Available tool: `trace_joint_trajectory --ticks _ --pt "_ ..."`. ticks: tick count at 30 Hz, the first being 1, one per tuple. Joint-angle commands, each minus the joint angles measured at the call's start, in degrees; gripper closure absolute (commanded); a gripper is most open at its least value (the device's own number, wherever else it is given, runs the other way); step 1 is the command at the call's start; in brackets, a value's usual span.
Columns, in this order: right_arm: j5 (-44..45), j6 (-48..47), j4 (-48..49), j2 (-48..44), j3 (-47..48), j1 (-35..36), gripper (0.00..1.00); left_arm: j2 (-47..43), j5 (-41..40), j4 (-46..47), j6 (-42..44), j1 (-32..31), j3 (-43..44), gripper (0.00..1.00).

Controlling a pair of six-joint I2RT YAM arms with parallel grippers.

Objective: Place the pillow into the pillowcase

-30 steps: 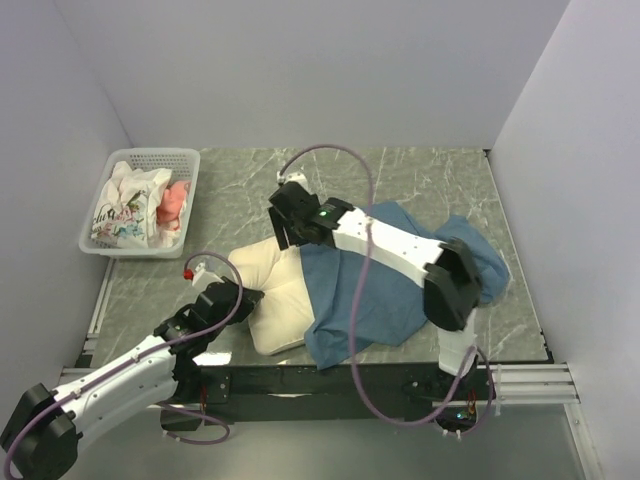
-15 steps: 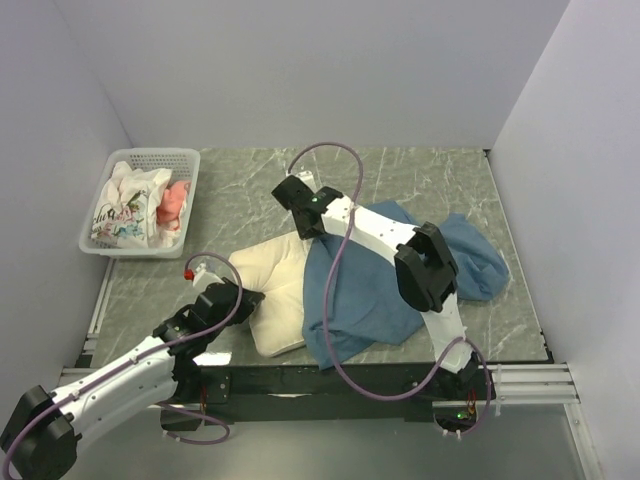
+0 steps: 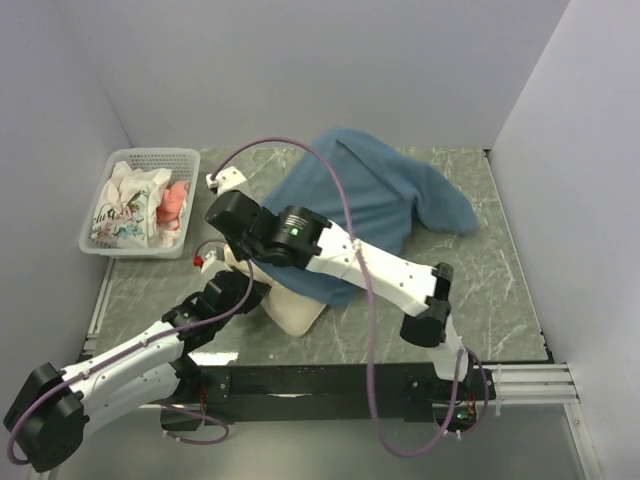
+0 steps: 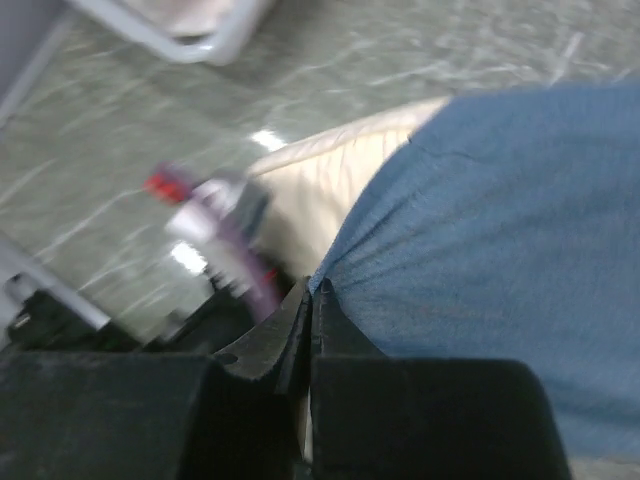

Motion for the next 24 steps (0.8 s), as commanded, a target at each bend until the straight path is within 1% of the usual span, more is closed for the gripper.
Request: trace_joint_trajectory --ticks 1,3,5,6,7,9,10,11,12,13,15,17,18,19,20,21,22,23,24 --pt "-6.09 2.50 4.18 -8.62 -1.08 0.99 1.00 1.09 -1.74 10.67 -0.20 -0.21 8.81 0.99" --pt "-4.79 2.15 3.21 -10.21 -0.65 0.11 1.00 -0.57 -2.71 12.50 0.23 -0.21 9.69 0.99" --pt "-4.08 2.50 1.55 -12.05 -0.73 -0.94 1.00 -4.61 -4.81 10.33 0.76 -0.91 11.54 0.99" --pt "-3.64 2.15 1.71 -13.02 -2.30 -0.95 1.00 -5.84 -8.83 8.14 0.76 -1.09 12.33 0.99" --pt "-3.03 1.54 2.23 -15.64 -3.18 -0.95 1.00 -6.64 -9.47 4.29 1.45 -1.09 13.90 0.99" --pt "-1.80 1.10 3.21 -17.85 -4.16 -1.12 1.00 -5.16 -11.66 -3.00 2.86 -0.91 17.76 0.99" --pt "-1.09 0.83 2.86 -19.17 -3.64 -1.47 1.00 -3.41 -13.16 -7.22 2.87 -0.91 22.83 0.99" --pt "-1.17 0.57 2.07 -19.61 -2.94 -1.65 1.00 -2.96 -14.65 -14.31 2.69 -1.09 24.62 0.99" --pt "-1.44 0.39 1.98 -19.88 -1.80 -1.82 1.00 -3.21 -16.23 -16.47 2.08 -1.09 25.77 0.99" --pt "-1.53 -0.13 2.24 -20.84 -1.79 -2.00 1.00 -5.13 -19.73 -17.53 0.94 -1.09 26.22 0.99" --pt "-3.19 -0.31 3.29 -21.72 -2.92 -2.00 1.00 -8.21 -22.39 -15.27 1.37 -1.09 25.35 0.99" --pt "-3.90 1.09 3.82 -23.39 -5.37 -1.48 1.00 -11.38 -24.50 -10.45 5.05 -1.00 24.03 0.99" --pt "-4.16 1.53 5.04 -24.79 -11.92 -0.95 1.00 -11.65 -25.03 -9.73 6.11 -0.91 23.94 0.99" --pt "-3.99 2.66 6.88 -29.07 -16.51 -0.08 1.00 -11.31 -26.43 -9.90 7.86 -1.00 24.20 0.99" --pt "-4.07 3.46 11.77 -31.81 -21.86 1.06 1.00 -10.87 -26.79 -10.77 7.88 -1.00 24.46 0.99" --pt "-5.82 4.51 14.95 -34.71 -33.22 1.94 1.00 -10.52 -27.32 -12.60 7.88 -1.00 24.81 0.99" --pt "-7.14 6.70 18.38 -40.74 -39.17 2.82 1.00 -9.90 -27.76 -12.88 8.05 -1.00 24.29 0.99" --pt "-7.76 7.85 24.42 -43.50 -44.88 5.53 1.00 -9.98 -28.81 -12.89 7.70 -1.00 23.59 0.99" --pt "-7.94 9.17 26.74 -45.79 -54.34 7.47 1.00 -10.25 -29.25 -11.15 7.44 -1.00 22.37 0.99"
